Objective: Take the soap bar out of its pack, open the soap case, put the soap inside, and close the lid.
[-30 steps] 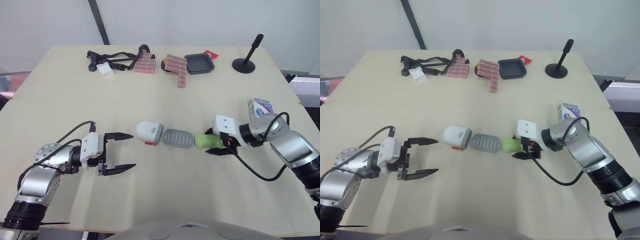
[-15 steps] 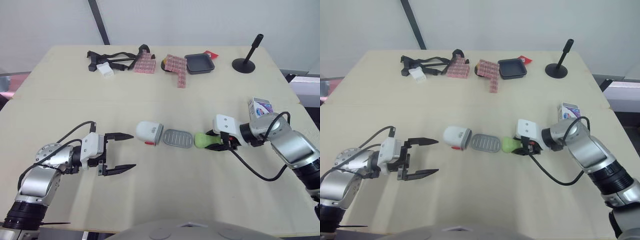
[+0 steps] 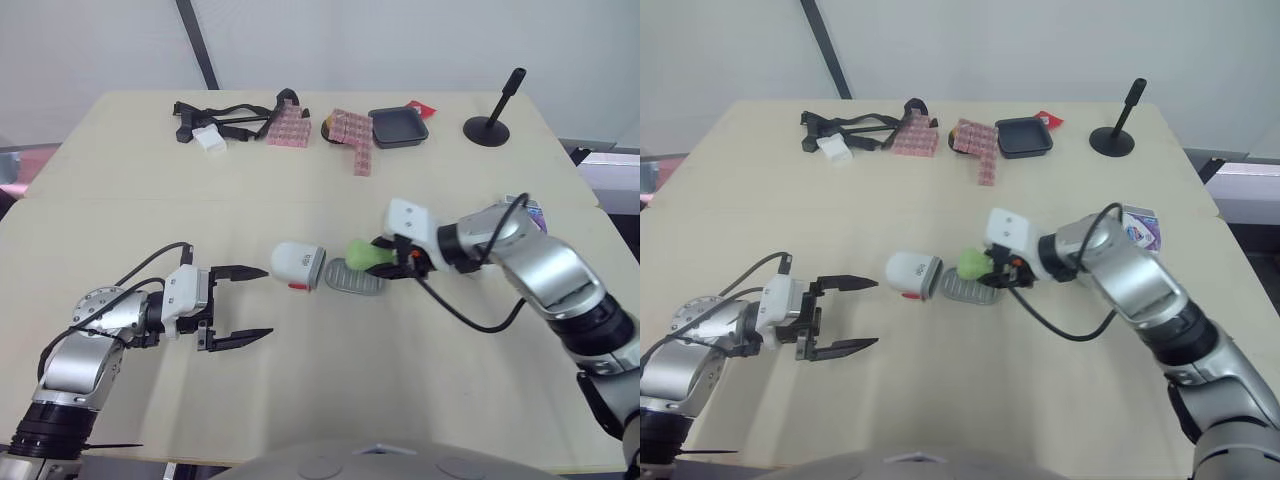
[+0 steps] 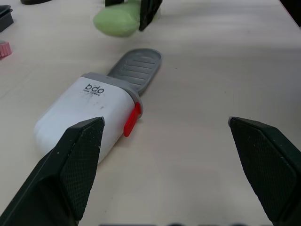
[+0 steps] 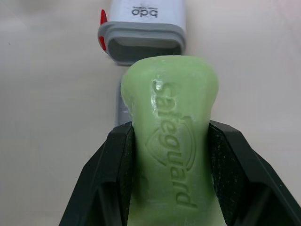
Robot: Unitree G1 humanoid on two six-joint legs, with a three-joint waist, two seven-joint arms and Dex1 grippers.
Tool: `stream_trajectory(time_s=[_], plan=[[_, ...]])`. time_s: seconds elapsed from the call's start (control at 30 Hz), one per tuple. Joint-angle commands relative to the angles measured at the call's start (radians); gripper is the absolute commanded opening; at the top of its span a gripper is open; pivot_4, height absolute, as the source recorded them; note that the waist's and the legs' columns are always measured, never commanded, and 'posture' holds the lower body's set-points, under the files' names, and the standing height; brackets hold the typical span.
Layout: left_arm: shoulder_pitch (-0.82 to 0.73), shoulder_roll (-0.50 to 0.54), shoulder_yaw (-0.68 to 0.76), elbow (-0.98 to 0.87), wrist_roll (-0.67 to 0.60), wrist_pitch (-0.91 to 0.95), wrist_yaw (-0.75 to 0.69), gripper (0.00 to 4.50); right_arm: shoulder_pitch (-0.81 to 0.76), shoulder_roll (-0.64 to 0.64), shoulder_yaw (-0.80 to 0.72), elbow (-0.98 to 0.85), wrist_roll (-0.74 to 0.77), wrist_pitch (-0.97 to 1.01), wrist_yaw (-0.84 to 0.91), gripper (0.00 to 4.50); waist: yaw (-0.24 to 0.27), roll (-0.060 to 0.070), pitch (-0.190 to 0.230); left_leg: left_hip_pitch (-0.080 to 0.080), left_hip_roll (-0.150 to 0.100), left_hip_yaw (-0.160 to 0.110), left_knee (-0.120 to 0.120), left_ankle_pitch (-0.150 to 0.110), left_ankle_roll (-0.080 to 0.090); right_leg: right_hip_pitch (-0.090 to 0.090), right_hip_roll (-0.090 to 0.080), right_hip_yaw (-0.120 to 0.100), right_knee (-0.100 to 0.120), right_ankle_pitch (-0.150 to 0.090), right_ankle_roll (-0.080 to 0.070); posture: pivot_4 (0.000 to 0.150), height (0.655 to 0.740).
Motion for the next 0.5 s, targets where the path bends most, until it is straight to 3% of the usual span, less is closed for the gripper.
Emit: stream_trajectory(time_s=[0.03,0.5], plan=[[-0.003,0.002,0.008,-0.015,-0.017,-0.009,0.005,4.5,-0.057,0.039,0.025,0.005,-0.016,0.02,-0.041,1.76,-0.001,0.0,0.0,0.0,0.0,0.0,0.0,0.0,0.0,0.0,0.0,0.0,0.0,0.0,0.0,0.15,0.74],[0.002,-0.004,-0.001,-0.029,-0.013,-0.004,0.027,4.5,-0.106,0.071,0.117,0.059,-0.02,0.084,-0.084,1.76,-0.002,0.0,0.0,0.0,0.0,0.0,0.0,0.0,-0.005,0.001,0.002,0.001,0.0,0.0,0.001,0.15,0.74]])
